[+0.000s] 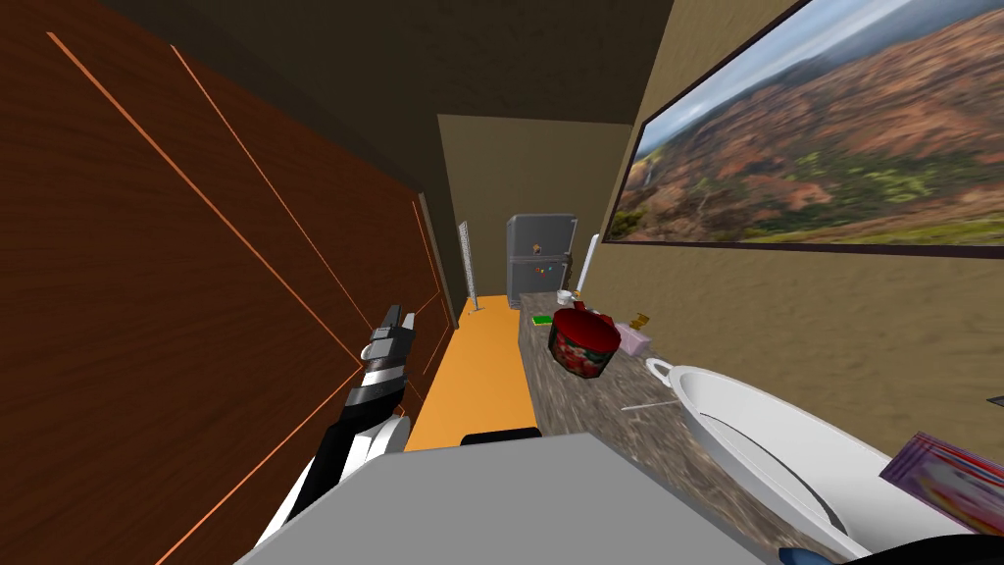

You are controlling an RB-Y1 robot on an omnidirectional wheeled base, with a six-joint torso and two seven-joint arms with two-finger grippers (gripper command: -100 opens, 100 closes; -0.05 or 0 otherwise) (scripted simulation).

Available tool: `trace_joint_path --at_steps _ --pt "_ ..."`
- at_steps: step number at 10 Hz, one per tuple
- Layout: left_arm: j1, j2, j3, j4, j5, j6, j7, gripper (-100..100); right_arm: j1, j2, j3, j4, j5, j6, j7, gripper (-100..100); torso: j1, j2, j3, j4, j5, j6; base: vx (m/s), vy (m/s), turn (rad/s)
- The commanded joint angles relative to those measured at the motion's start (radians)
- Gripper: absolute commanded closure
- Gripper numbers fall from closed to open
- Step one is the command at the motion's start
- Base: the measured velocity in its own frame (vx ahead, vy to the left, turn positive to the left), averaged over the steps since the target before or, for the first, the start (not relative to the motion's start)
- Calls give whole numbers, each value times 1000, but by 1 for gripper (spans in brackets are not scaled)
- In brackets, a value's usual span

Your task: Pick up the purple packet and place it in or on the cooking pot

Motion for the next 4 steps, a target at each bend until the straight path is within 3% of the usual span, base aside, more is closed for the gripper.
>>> trace_joint_path --at_steps 1,4 --pt "0 0 0 0 0 0 0 0 0 0 0 0 0 0 0 0 0 0 0 0 0 0 0 0 0" --pt "0 0 0 0 0 0 0 0 0 0 0 0 0 0 0 0 0 0 0 0 0 0 0 0 0"
